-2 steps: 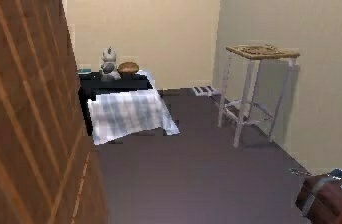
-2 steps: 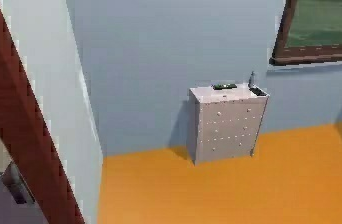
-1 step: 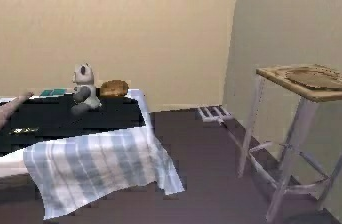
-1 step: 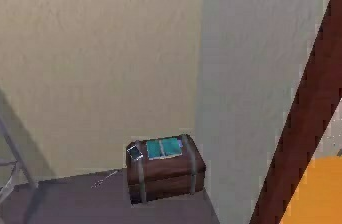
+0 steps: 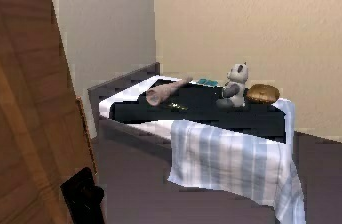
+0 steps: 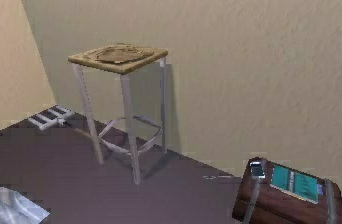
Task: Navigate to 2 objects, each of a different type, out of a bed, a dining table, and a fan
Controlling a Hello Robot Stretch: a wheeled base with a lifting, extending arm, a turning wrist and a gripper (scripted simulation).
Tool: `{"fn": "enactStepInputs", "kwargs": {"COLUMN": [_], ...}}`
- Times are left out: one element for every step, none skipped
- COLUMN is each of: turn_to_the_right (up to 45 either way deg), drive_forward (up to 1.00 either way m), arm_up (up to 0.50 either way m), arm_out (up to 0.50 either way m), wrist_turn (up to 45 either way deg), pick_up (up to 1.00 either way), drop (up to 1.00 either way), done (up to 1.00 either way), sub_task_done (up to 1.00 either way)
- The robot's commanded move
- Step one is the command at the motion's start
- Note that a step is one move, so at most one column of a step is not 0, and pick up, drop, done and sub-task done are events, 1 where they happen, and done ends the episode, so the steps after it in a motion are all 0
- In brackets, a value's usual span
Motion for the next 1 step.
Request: {"fn": "enactStepInputs", "kwargs": {"turn_to_the_right": [0.0], "drive_forward": [0.05], "arm_up": [0.0], "arm_out": [0.0], "wrist_turn": [0.0], "pick_up": [0.0], "drop": [0.0], "done": [0.0], "sub_task_done": [0.0]}}
